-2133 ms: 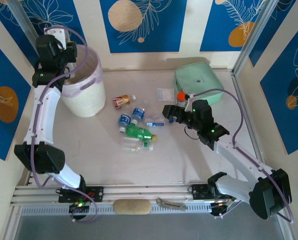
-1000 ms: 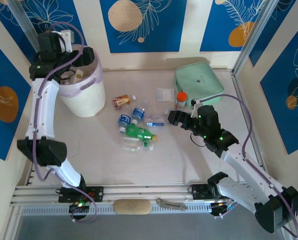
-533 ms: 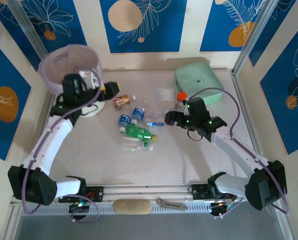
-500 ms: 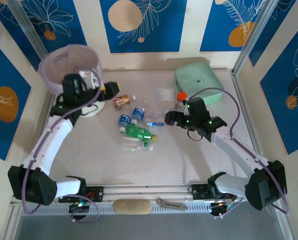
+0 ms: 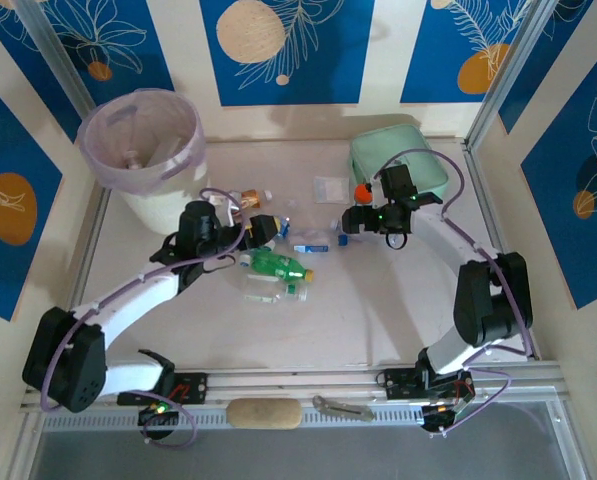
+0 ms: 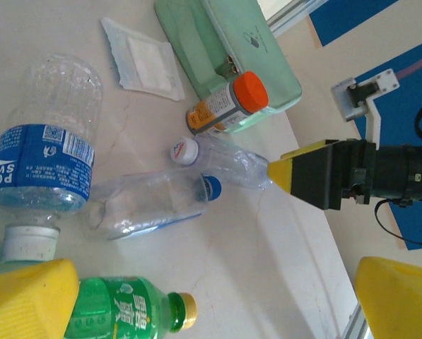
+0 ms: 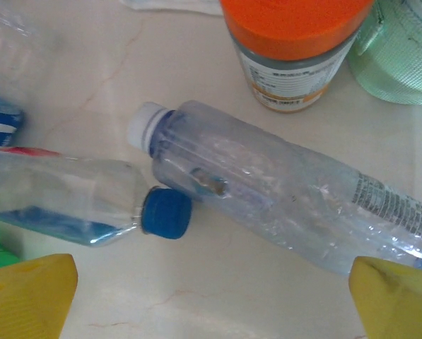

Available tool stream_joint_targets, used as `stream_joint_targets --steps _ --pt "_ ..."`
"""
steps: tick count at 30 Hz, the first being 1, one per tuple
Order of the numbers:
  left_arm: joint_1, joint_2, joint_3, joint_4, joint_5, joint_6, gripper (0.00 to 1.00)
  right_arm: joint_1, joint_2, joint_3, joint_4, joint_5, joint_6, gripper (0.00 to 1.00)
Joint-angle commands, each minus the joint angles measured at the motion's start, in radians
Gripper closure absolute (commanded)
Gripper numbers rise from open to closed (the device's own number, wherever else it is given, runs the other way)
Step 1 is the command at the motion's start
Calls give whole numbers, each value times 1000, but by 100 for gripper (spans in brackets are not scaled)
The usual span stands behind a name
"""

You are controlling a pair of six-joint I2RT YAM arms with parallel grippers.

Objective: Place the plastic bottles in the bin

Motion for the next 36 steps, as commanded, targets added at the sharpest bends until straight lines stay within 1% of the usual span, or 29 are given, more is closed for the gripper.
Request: stream_joint_targets --steps 1,6,9,17,30,34,36 --pt "-7 39 19 106 11 -21 0 -18 41 49 4 -29 -111 0" --pt "-8 88 35 147 39 -31 0 -43 111 56 72 -48 -186 3" --pt "-8 98 35 147 46 -30 0 -46 143 60 95 -33 -216 3" --pt "-8 118 44 127 40 0 0 -55 201 72 106 -56 -237 2" --pt "-8 232 109 185 89 -12 0 32 132 -49 78 -16 -157 2" --pt "-8 257 117 195 99 -21 0 67 134 -80 77 13 -142 3" --pt "-8 268 125 197 105 -23 0 80 149 -82 74 37 -140 4"
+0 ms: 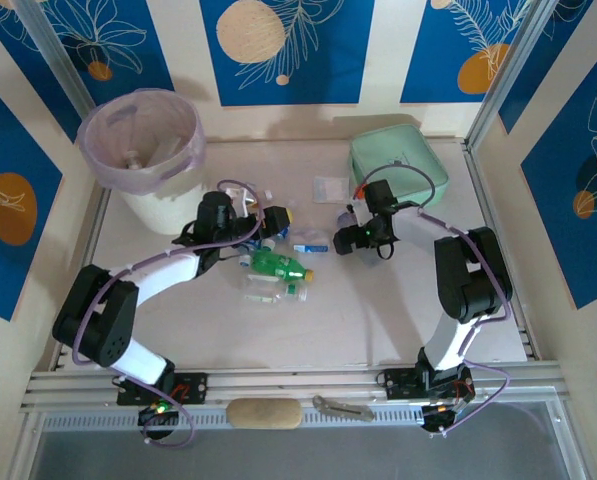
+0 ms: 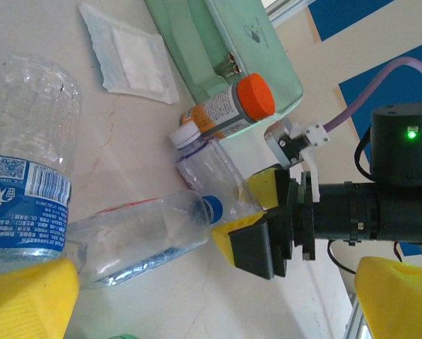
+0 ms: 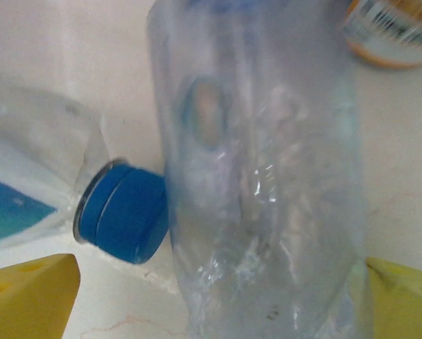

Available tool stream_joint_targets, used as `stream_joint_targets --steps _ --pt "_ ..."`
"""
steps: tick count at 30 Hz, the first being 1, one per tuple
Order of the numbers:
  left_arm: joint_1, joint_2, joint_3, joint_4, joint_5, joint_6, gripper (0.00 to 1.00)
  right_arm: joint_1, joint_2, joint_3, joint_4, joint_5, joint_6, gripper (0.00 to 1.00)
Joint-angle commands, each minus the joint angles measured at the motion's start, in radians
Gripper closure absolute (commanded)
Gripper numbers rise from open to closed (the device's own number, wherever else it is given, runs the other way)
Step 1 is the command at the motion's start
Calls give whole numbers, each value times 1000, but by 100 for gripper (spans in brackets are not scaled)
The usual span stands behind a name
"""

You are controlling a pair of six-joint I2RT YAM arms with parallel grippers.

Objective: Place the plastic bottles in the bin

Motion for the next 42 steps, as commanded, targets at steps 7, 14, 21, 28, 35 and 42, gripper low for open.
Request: stream_joint_targets --steps 7,14,21,28,35,42 --pt "-4 35 51 39 41 -1 0 23 31 7 -31 55 17 15" --pt "-4 39 50 33 33 -2 0 26 14 -6 -25 51 22 36" --pt "-4 29 49 22 25 1 0 33 -17 -17 -22 43 28 47" --pt "-6 5 40 26 35 -1 0 67 -151 -26 -27 36 49 48" --pt "-12 -22 31 93 50 -43 0 131 -269 -4 21 -61 122 51" --pt "-27 -64 45 85 37 -38 0 211 -277 29 122 -176 218 52"
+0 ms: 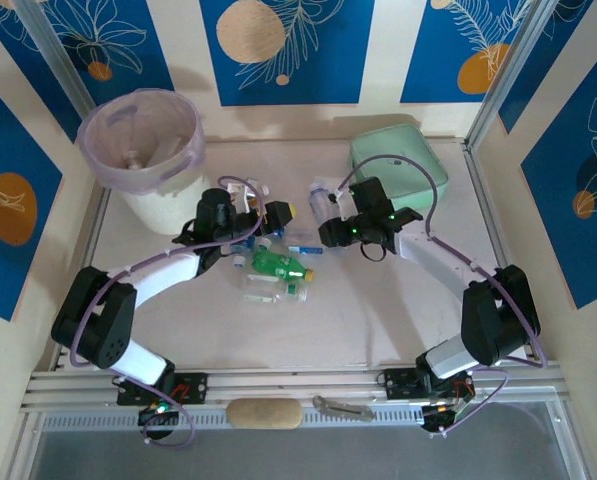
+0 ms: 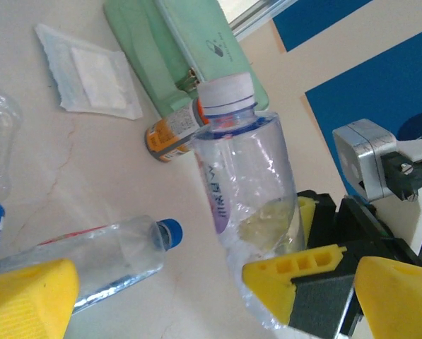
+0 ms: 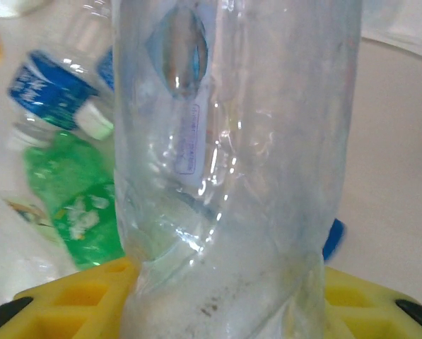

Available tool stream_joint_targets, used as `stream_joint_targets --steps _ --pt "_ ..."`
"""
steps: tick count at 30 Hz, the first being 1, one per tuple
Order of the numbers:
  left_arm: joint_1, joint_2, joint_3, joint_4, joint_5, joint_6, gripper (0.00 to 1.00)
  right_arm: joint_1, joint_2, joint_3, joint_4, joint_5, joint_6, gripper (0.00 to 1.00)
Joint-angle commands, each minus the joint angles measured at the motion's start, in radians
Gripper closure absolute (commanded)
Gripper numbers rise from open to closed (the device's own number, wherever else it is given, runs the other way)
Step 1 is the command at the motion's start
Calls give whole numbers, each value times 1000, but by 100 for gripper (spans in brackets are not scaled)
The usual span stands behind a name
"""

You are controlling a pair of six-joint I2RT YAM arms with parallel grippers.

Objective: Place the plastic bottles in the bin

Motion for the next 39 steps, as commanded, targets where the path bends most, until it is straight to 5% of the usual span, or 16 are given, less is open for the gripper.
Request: stream_joint_targets --steps 1,22,34,39 --pt "-15 -47 30 31 12 1 0 39 -4 48 68 -92 71 53" --pt "-27 -28 23 31 -35 -7 1 182 33 93 174 -221 142 54" --pt "-26 -8 19 60 -36 -19 39 185 43 100 173 -230 144 53" --pt "-23 -7 18 40 -63 -14 45 185 35 97 176 -219 149 34"
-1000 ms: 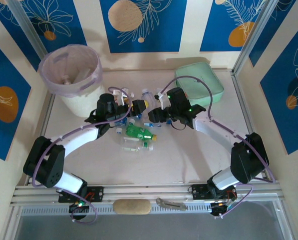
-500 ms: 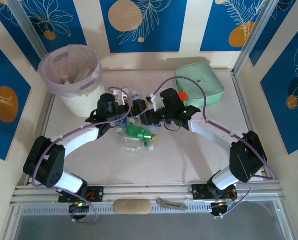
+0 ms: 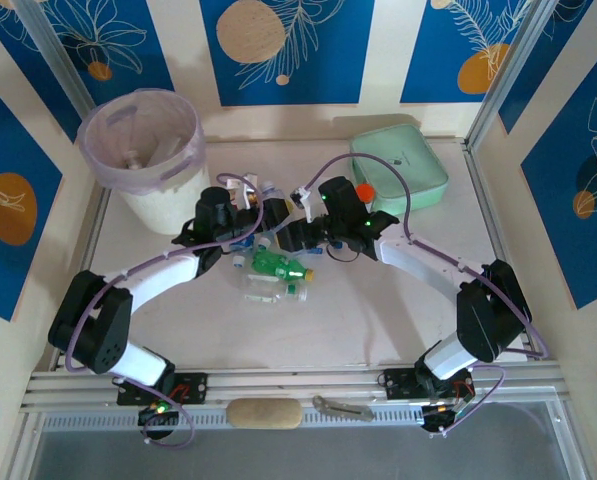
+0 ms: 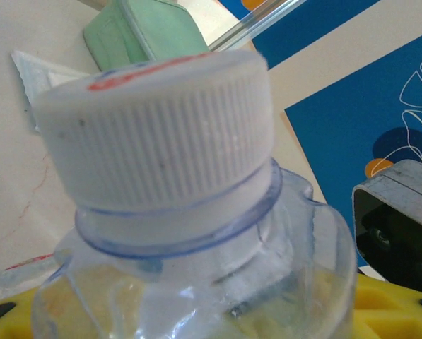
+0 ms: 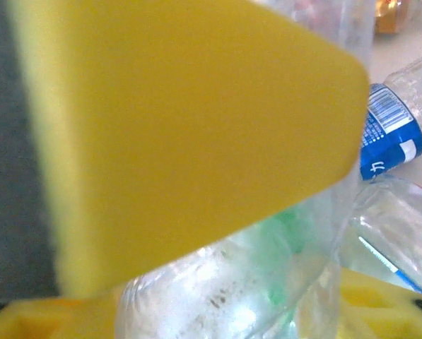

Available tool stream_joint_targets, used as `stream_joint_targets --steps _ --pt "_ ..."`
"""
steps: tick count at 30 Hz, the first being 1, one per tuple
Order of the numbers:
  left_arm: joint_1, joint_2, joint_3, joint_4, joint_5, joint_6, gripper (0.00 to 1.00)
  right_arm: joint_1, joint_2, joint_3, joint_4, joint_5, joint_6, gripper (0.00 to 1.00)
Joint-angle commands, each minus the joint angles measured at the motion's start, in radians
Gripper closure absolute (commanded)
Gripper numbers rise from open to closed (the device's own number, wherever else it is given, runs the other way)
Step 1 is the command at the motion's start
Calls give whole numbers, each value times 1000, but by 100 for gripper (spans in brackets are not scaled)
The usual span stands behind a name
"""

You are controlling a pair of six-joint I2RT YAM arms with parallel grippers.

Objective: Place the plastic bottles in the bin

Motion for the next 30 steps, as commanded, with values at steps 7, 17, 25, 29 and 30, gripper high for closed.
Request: stream_joint_targets --steps 7,17,25,29,30 --pt "36 -1 13 -85 -67 54 46 -46 -79 -48 69 -51 71 17" --pt "122 -70 216 -397 -94 306 46 -148 -162 -157 125 -12 183 13" --pt "254 -21 587 -652 -80 487 46 -150 -153 -170 151 17 217 12" --pt "323 6 752 -742 -147 597 45 -149 -163 -176 149 35 217 12" --pt "332 13 783 -764 -185 633 45 -148 -168 -178 148 40 215 12"
